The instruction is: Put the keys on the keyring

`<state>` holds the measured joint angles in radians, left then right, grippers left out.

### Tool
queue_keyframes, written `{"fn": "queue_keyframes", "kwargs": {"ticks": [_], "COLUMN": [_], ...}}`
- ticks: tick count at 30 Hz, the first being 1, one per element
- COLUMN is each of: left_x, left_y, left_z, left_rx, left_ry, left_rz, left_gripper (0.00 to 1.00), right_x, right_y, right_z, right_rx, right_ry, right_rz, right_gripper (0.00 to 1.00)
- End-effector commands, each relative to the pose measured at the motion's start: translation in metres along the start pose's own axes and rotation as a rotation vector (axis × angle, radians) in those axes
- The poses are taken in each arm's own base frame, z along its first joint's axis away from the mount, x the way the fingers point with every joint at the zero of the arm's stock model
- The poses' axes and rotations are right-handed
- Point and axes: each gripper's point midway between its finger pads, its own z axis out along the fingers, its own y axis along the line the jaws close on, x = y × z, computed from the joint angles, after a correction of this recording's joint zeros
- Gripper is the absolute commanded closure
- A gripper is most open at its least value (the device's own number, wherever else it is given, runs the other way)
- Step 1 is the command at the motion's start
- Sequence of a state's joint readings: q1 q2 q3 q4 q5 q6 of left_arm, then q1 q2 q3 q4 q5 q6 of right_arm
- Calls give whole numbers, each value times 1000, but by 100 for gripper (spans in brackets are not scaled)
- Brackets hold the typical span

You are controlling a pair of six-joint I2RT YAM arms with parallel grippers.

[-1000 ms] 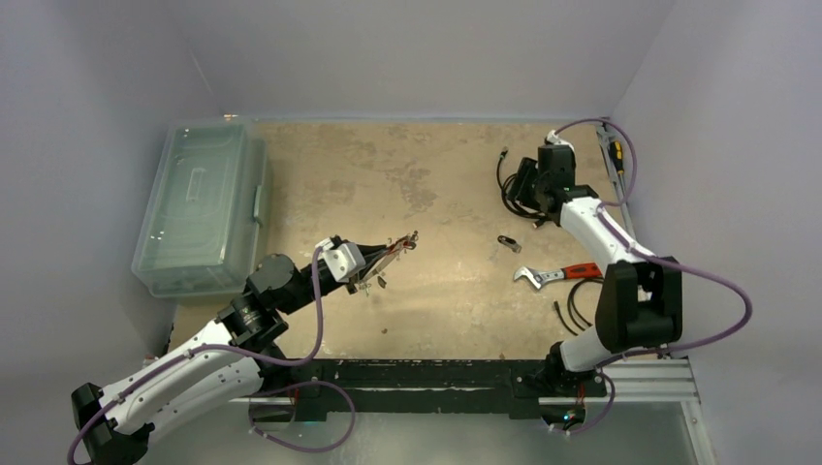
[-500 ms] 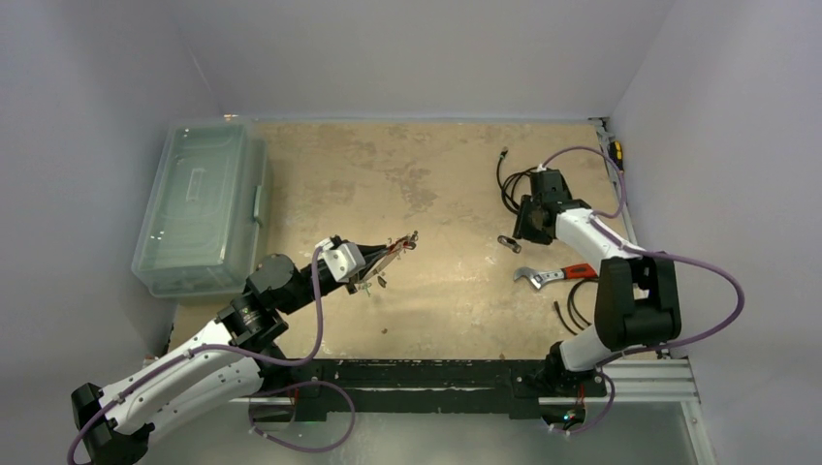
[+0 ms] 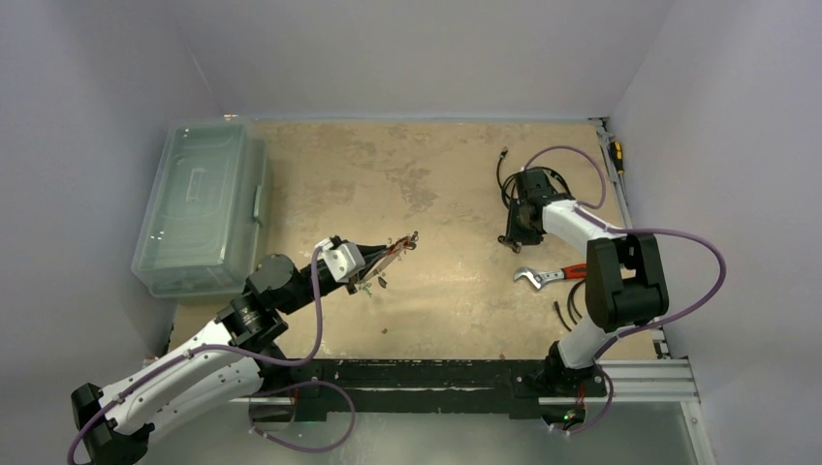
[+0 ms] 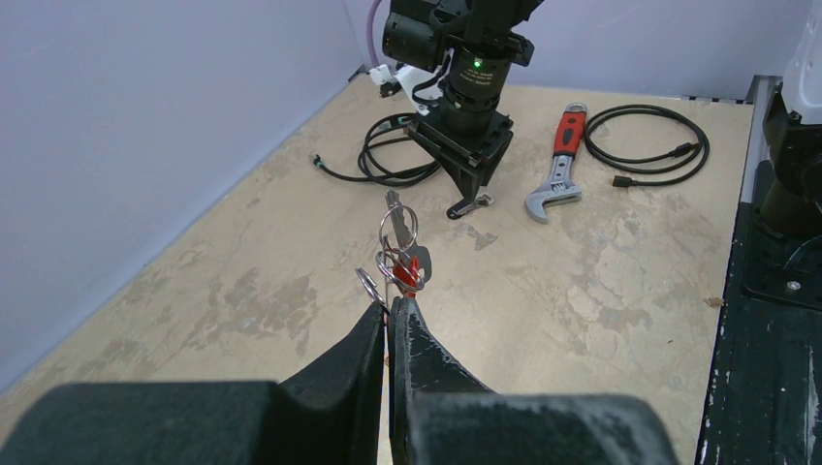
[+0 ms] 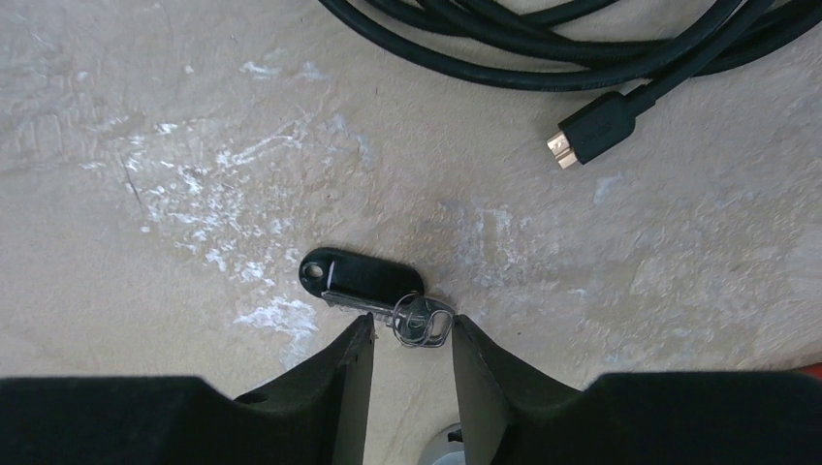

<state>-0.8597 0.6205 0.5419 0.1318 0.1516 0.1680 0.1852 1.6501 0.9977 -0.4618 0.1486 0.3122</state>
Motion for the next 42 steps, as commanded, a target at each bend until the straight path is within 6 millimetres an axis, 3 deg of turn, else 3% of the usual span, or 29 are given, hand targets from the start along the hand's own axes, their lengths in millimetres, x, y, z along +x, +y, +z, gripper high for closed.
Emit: {"fn": "queue_keyframes", "kwargs": {"ticks": [1,16,25,30,33,37,42], "left_x": [-33,-34,-34,-34,-35,-35,-33], "left_y": [6,6,7,7,7,7,7], "left_z": [-1,-1,-2,-2,-2,-2,-1], "left_rx": [-13,-15,-20,-18,-19,-18,-18], "left_ry": [-92,-92,-93,-93,-95,-95,-91], "left_rz": [6,5,7,5,7,7,6], "left_gripper": [100,100,100,100,100,100,100], "right_x": [-21,-6,-1,-6,-13,-22,-19], "right_y": [2,5,3,4,13,40,80], "right_z": [-7,5,6,-4,-16,-41,-74], "right_rx": [19,18,25,17,-40,-188,-394], "right_ry": [-53,-1,15,-2,-24,-70,-102], "right_rz": [-23,-47,-55,-53,-49,-55,-72], "right_gripper": [63,72,100,100,100,100,100]}}
